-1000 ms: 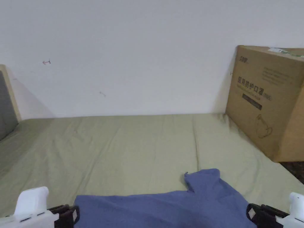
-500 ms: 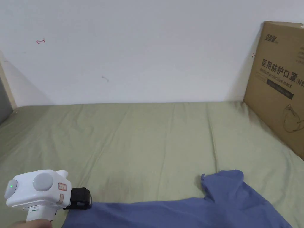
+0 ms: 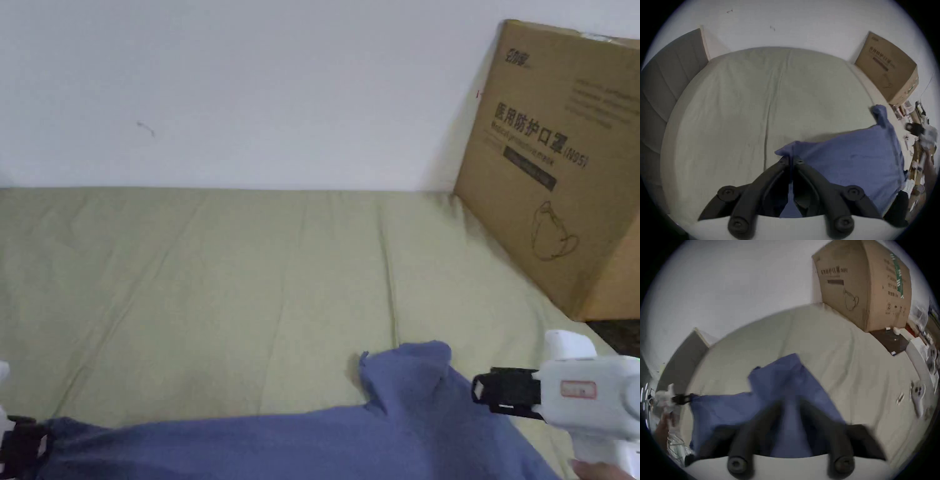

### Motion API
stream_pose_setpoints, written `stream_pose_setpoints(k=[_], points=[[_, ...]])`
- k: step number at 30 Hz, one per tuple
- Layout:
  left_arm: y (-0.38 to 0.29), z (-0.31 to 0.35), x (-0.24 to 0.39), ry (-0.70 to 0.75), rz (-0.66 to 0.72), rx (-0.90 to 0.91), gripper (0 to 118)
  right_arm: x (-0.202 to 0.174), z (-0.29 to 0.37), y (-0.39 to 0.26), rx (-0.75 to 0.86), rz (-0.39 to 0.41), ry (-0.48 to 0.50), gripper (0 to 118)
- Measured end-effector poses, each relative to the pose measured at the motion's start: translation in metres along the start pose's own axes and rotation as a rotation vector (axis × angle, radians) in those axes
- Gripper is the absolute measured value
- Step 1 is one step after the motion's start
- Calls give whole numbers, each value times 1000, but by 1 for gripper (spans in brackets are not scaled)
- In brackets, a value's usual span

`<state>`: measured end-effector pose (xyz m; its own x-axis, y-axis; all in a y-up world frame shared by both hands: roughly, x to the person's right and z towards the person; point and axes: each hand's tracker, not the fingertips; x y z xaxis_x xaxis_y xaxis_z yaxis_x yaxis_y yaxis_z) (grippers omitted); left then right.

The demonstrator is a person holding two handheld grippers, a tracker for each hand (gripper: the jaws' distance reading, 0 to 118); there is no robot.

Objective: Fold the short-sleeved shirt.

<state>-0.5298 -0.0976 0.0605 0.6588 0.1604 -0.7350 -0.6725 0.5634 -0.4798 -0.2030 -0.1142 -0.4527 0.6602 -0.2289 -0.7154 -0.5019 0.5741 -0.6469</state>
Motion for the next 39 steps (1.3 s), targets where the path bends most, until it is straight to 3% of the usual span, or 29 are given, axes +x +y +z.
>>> stream_pose_setpoints(k=[1,3,6,9,11,12,13,14,17,20,26,34,38,39], points=[[-3,7,-1,-8,6,0,2,4,-18,11,-27,-11,-27,115],[-10,23,14,-19,16,12,2,7,-46,30,-38,-13,-48,115],[-15,32,15,-38,44,10,2,9,-90,45,-188,-9,-78,115],[-17,30,4,-47,67,10,2,3,-114,41,-294,40,-155,109],[-17,30,-1,-50,72,8,2,-11,-100,36,-245,163,-168,76],[-17,32,0,-47,71,11,2,-12,-99,36,-207,200,-119,61],[-18,36,0,-45,69,17,2,-16,-93,38,-225,203,-25,20],[-18,40,2,-44,70,25,2,-20,-79,38,-182,191,10,0],[-17,57,8,-22,78,57,2,-30,-19,42,-27,215,-1,0],[-8,89,7,-2,99,129,2,-29,58,50,125,129,78,0],[15,172,16,-30,101,336,2,-25,193,74,326,46,140,0],[68,274,64,-37,-1,537,2,-56,311,125,534,140,101,0],[112,298,71,-41,18,595,2,-74,339,170,599,169,61,0],[135,291,49,-34,22,612,2,-78,344,180,615,173,55,0]])
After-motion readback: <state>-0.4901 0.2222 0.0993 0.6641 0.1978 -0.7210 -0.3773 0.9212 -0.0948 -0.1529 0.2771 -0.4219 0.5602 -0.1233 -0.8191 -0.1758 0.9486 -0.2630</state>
